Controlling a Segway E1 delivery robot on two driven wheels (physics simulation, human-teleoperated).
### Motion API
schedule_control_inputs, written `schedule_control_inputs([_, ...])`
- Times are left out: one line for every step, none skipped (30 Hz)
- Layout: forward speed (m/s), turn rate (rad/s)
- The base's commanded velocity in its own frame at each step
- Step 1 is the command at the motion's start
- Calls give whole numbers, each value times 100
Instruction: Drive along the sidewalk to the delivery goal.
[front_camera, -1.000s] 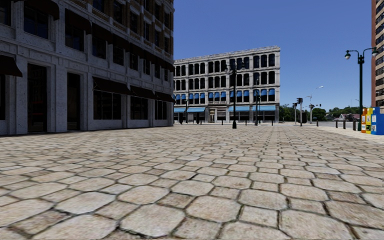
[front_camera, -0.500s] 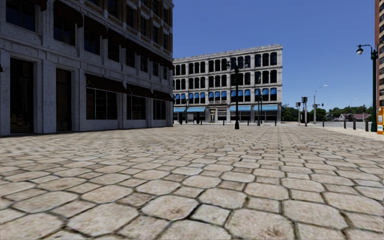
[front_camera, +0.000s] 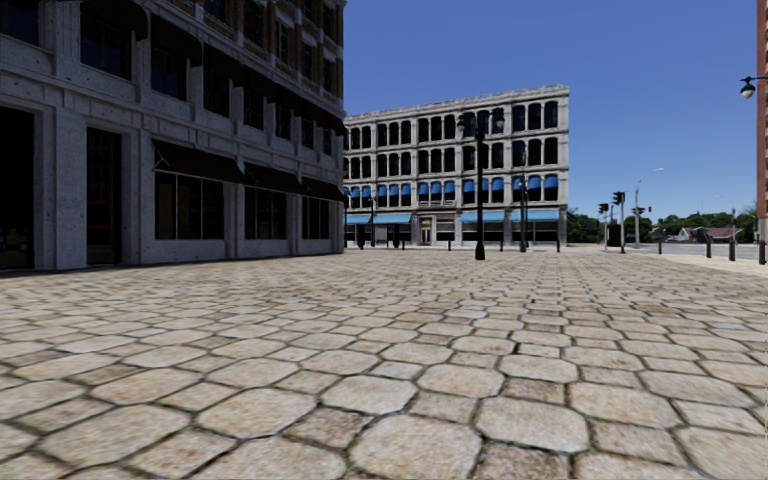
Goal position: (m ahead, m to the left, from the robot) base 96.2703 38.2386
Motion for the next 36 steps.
schedule_control_inputs([200, 0])
schedule_control_inputs([200, 0])
schedule_control_inputs([200, 0])
schedule_control_inputs([200, 0])
schedule_control_inputs([200, 0])
schedule_control_inputs([200, 0])
schedule_control_inputs([200, 0])
schedule_control_inputs([200, 0])
schedule_control_inputs([200, 0])
schedule_control_inputs([200, 0])
schedule_control_inputs([200, 0])
schedule_control_inputs([200, 0])
schedule_control_inputs([200, 0])
schedule_control_inputs([200, 0])
schedule_control_inputs([200, 0])
schedule_control_inputs([200, 0])
schedule_control_inputs([200, 0])
schedule_control_inputs([200, 0])
schedule_control_inputs([200, 0])
schedule_control_inputs([200, 0])
schedule_control_inputs([200, 0])
schedule_control_inputs([200, 0])
schedule_control_inputs([200, 0])
schedule_control_inputs([200, 0])
schedule_control_inputs([200, 0])
schedule_control_inputs([200, 0])
schedule_control_inputs([200, 0])
schedule_control_inputs([200, 0])
schedule_control_inputs([200, 0])
schedule_control_inputs([200, 0])
schedule_control_inputs([200, 0])
schedule_control_inputs([200, 0])
schedule_control_inputs([200, 0])
schedule_control_inputs([200, 0])
schedule_control_inputs([200, 0])
schedule_control_inputs([200, 0])
